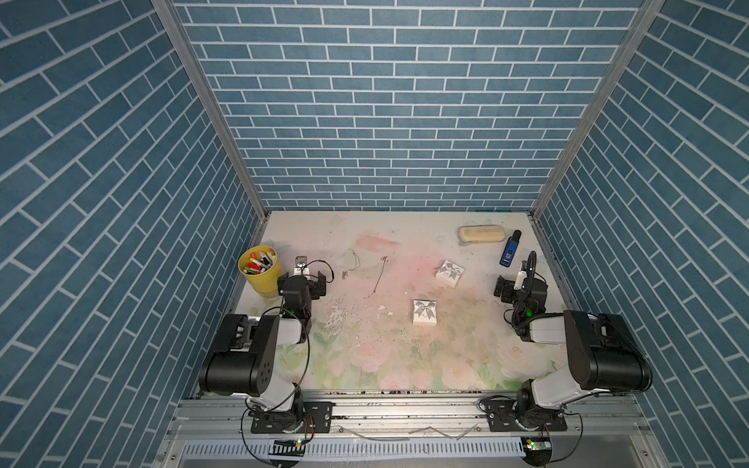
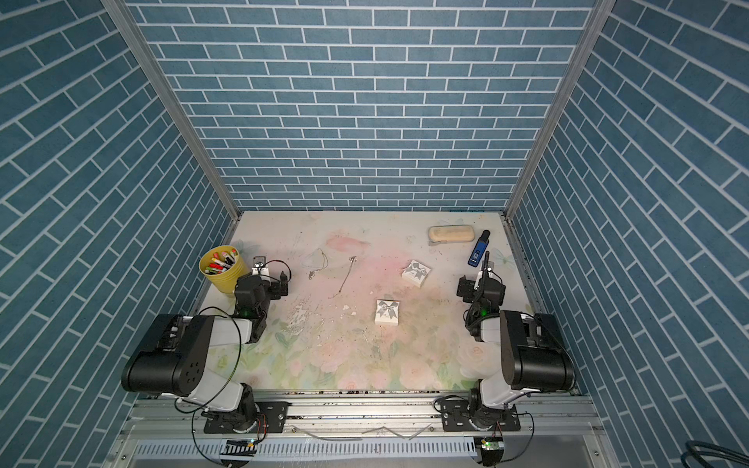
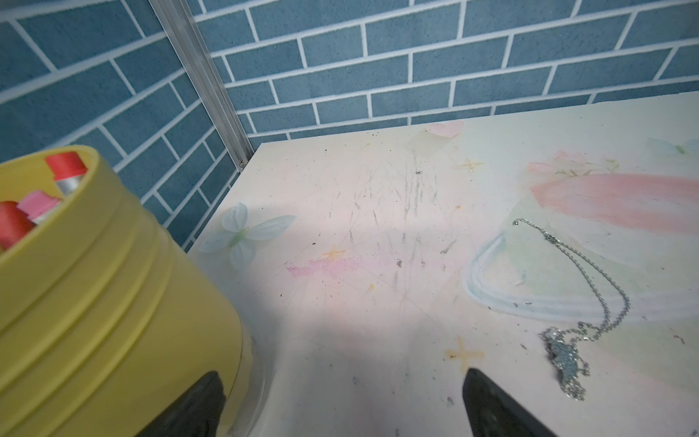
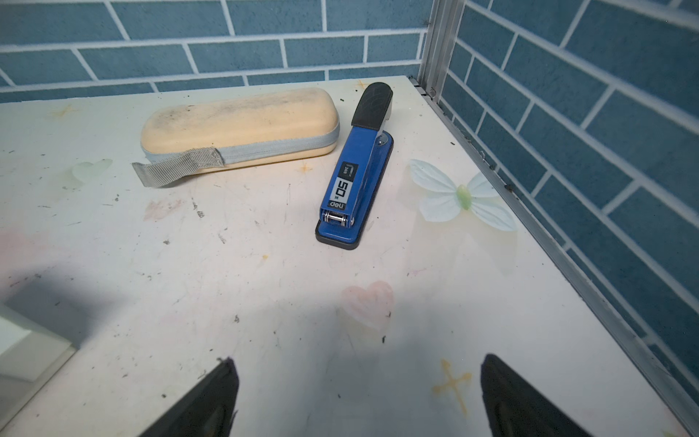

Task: Take the necklace out of the lift-off lid jewelry box
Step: Reset both arms

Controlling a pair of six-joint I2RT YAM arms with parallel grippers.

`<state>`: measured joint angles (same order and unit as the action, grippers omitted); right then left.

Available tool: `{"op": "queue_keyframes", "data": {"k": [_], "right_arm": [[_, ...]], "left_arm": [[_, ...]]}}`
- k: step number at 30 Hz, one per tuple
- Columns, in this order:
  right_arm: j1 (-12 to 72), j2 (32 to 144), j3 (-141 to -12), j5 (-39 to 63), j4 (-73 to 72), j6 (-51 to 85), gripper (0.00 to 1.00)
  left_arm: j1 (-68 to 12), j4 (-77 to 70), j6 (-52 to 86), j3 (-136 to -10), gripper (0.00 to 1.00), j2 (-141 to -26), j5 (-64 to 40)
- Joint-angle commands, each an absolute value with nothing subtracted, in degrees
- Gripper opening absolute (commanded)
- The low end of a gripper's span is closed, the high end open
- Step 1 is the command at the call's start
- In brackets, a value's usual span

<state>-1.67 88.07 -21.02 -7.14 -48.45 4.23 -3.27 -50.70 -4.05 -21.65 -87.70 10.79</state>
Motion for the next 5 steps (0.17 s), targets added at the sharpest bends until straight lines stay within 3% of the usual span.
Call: {"op": "queue_keyframes", "data": {"k": [1,5], "right_arm": [[-1.9,88.3,-22.7,-6.3,-49.0,3.8,0.99],[-1.9,88.0,-22.3,-6.2,-49.6,3.8,0.99]], "left_arm": [[-3.0,-50.2,-3.5,-21.9,1.00,-87.5,10.2],[-3.0,-50.1,-3.5,-21.8,1.00,-87.5,10.2]]}}
